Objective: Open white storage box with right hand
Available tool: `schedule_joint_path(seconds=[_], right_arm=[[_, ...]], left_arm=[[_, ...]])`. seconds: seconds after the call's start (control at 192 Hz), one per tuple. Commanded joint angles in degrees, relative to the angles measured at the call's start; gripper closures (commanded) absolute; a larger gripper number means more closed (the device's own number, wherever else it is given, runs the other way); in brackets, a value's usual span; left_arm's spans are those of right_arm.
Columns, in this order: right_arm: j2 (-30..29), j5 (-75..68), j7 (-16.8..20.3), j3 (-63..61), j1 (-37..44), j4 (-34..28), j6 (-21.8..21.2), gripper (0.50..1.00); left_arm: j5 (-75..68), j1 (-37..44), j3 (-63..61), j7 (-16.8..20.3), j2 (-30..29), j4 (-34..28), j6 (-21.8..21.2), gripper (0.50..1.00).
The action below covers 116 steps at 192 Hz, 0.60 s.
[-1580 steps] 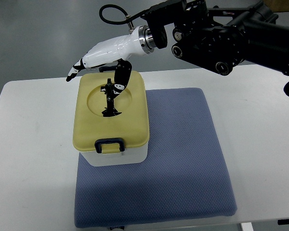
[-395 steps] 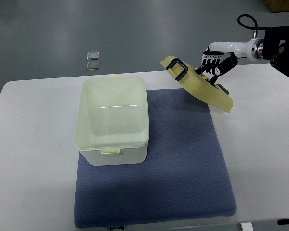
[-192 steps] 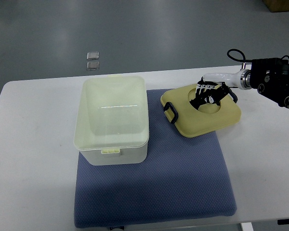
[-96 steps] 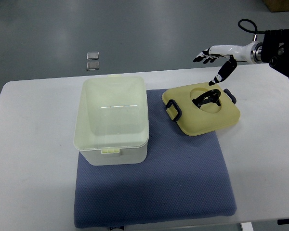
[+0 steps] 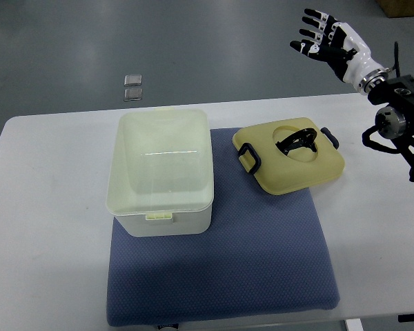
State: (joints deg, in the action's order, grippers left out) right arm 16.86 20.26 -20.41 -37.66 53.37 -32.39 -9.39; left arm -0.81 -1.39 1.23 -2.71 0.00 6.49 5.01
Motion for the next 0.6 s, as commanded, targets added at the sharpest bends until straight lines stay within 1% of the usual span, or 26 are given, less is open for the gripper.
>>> schedule_joint_path(seconds=[0.0, 0.151, 0.162, 0.167, 0.172, 0.177, 0.198, 0.406, 0.516, 0.599], right_arm=[[-1.3, -1.8, 0.4, -0.8, -1.7, 0.0, 1.2, 0.644], [-1.7, -1.8, 0.6, -0.7, -3.5, 0.0, 1.3, 0.640], [-1.7, -1.8, 0.6, -0.7, -3.6, 0.0, 1.3, 0.634], [-1.7, -1.8, 0.6, -0.7, -3.7, 0.0, 1.2, 0.620], [-1.7, -1.8, 0.6, -0.7, -3.7, 0.0, 1.2, 0.619], [-1.7, -1.8, 0.6, -0.7, -3.8, 0.0, 1.1, 0.601], [-1.7, -1.8, 0.6, -0.7, -3.9, -0.1, 1.0, 0.581], [-1.7, -1.8, 0.1, -0.7, -4.2, -0.4, -0.8, 0.581], [-1.6, -1.8, 0.1, -0.1, -4.3, -0.4, -4.1, 0.581], [-1.6, -1.7, 0.0, -0.2, -4.9, -0.4, -5.8, 0.579]], left_arm=[[0.0, 0.0, 0.0, 0.0, 0.0, -0.2, 0.0, 0.500], [-0.1, 0.0, -0.1, 0.0, 0.0, -0.3, 0.0, 0.500], [0.0, 0.1, -0.1, 0.0, 0.0, -0.3, 0.0, 0.500], [0.0, 0.0, -0.1, 0.0, 0.0, -0.3, 0.0, 0.500], [0.0, 0.0, -0.1, 0.0, 0.0, -0.3, 0.0, 0.500], [0.0, 0.0, -0.1, 0.0, 0.0, -0.3, 0.0, 0.500], [0.0, 0.1, -0.1, 0.0, 0.0, -0.3, 0.0, 0.500], [-0.1, 0.1, 0.0, 0.0, 0.0, -0.3, 0.0, 0.500], [0.0, 0.1, -0.1, 0.0, 0.0, -0.3, 0.0, 0.500], [-0.1, 0.1, 0.0, 0.0, 0.0, -0.3, 0.0, 0.500]])
